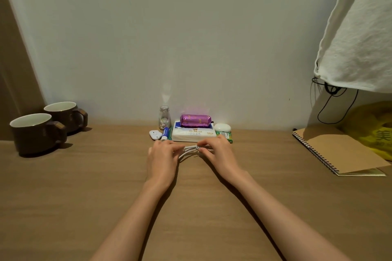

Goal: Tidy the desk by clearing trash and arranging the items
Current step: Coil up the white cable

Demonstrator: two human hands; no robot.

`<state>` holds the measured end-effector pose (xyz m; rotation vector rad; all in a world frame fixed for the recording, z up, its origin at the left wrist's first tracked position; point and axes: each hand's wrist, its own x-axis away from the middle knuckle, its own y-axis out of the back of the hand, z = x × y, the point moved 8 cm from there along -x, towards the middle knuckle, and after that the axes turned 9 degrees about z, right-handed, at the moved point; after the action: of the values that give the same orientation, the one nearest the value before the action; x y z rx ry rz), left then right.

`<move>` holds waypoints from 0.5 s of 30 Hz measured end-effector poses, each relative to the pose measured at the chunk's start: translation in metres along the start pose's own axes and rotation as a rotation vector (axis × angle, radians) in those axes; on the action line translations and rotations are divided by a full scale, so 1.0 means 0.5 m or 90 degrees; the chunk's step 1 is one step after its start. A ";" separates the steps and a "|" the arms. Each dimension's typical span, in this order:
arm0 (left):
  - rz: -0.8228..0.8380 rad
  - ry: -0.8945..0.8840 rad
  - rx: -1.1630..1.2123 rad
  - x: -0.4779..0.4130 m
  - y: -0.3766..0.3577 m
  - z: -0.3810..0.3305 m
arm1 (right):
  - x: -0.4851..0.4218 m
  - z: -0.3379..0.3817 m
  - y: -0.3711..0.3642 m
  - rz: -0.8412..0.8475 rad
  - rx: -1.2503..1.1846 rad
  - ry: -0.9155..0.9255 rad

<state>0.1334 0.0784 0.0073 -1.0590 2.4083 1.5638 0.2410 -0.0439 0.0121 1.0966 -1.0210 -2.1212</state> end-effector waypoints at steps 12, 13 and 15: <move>-0.091 -0.070 -0.041 -0.047 -0.002 0.000 | -0.004 -0.009 -0.002 -0.039 0.218 0.168; -0.109 -0.095 -0.034 -0.044 0.005 -0.005 | -0.001 -0.015 -0.003 -0.016 0.230 0.172; -0.130 -0.154 -0.020 -0.035 0.017 -0.020 | 0.002 -0.027 -0.005 0.010 0.243 0.159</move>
<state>0.1445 0.0809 0.0258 -1.0180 2.0578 1.5644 0.2518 -0.0481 0.0044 1.4839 -1.3355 -1.7603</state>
